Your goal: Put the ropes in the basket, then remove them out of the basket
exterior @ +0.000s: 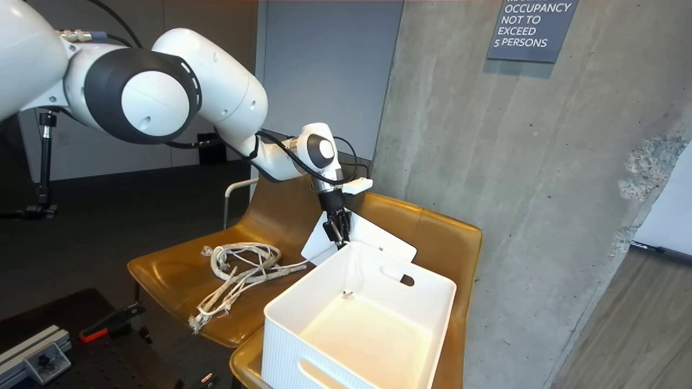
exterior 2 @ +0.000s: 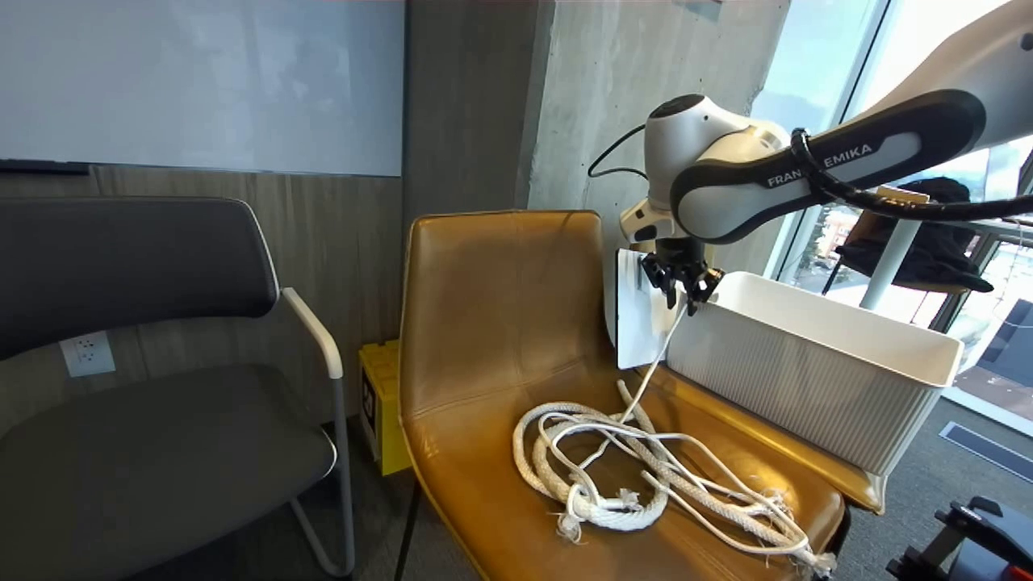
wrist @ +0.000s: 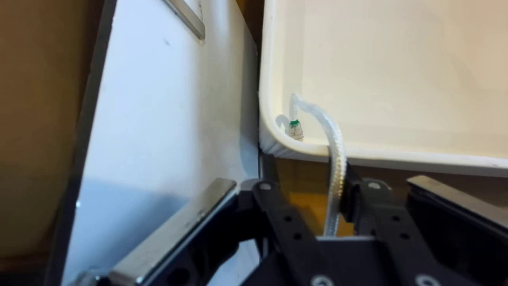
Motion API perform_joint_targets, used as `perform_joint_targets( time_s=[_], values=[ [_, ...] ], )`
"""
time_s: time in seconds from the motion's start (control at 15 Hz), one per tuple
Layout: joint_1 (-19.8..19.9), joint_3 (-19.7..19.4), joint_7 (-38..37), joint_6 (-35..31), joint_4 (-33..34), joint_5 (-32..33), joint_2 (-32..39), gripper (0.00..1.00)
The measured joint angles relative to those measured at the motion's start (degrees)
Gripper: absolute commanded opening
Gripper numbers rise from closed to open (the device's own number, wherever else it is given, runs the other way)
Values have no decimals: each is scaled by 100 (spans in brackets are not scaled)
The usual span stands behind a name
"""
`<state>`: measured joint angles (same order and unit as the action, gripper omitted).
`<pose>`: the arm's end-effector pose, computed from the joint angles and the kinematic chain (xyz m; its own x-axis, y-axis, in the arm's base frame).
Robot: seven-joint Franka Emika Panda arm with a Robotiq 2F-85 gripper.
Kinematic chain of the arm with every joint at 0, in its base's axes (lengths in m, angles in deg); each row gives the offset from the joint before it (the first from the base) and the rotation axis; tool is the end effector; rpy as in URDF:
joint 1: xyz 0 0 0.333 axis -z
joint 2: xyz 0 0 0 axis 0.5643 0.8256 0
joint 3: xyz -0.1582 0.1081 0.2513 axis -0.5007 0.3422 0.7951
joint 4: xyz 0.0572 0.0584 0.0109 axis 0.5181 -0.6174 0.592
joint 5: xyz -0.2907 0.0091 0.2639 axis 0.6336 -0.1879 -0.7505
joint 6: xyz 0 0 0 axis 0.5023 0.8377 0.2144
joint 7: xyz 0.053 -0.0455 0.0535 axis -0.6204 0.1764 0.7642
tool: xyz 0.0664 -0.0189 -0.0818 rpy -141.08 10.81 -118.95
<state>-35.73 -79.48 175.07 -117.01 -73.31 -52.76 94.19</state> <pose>0.7742 -0.0286 0.2252 -0.1971 0.8620 -0.4670 0.9802 0.1809 -0.0798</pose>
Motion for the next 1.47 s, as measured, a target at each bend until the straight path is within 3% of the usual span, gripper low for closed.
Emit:
perform_joint_targets(
  time_s=[0.13, 0.73, 1.47],
  values=[
    [-48, -35, -3, 3, 117, 0, 74, 0],
    [-672, -45, -748, 532, 314, -26, -4, 1],
    [-2593, 510, -3048, 1174, -681, -42, -946, 1]
  ],
)
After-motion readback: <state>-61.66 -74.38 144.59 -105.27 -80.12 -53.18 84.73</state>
